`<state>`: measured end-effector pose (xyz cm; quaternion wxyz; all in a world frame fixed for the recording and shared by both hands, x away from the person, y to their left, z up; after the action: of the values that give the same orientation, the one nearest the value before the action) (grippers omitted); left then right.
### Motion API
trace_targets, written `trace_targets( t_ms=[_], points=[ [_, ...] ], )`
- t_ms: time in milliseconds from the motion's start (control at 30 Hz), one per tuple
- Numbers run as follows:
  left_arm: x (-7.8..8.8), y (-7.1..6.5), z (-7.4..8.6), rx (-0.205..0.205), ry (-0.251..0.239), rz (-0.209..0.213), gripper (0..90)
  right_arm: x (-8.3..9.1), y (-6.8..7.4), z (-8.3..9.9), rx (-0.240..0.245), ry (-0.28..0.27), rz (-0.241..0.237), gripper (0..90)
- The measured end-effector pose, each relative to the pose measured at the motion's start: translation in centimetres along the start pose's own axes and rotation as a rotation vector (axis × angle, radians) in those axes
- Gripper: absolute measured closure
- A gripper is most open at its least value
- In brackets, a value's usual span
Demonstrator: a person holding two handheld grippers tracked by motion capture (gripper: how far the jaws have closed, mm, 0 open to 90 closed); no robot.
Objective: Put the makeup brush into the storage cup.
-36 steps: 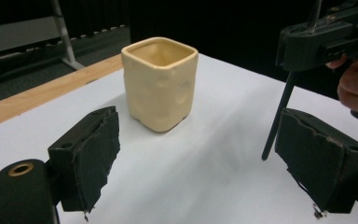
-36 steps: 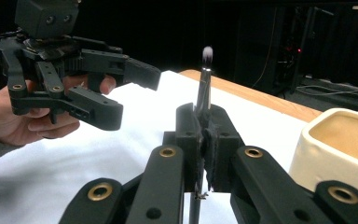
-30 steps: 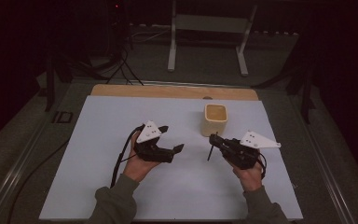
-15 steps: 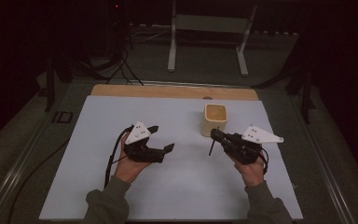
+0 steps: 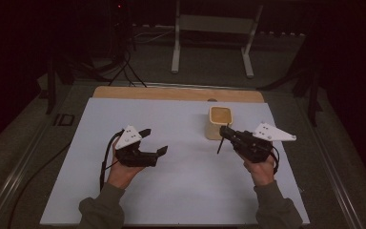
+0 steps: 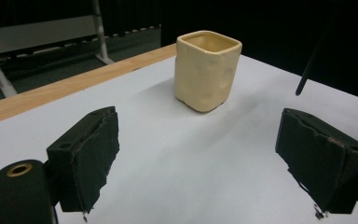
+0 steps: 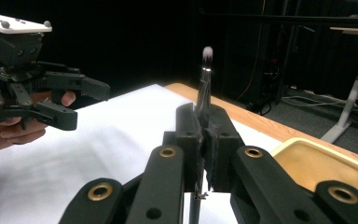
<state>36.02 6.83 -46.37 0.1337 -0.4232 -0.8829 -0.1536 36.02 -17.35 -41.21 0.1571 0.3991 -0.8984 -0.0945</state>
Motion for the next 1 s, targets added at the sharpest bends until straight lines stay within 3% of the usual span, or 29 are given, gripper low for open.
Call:
trace_targets(
  t_ms=[1000],
  points=[
    [3.9, 2.8, 2.7, 0.031, 0.01, -0.09, 14.4, 0.2, -1.1, -2.4, 0.019, -0.018, 0.032, 85.3]
  ],
)
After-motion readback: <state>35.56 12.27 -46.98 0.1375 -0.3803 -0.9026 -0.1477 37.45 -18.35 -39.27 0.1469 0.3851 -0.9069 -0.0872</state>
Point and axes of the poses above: each handheld gripper's, and its own axes: x roughly backward along the jaws, z roughly out of its underside, y roughly to its left, the point moved 9 cm from there along -x, roughly forward along the jaws, and after that the axes turned 14 degrees about -x, right-handed, at the moved point
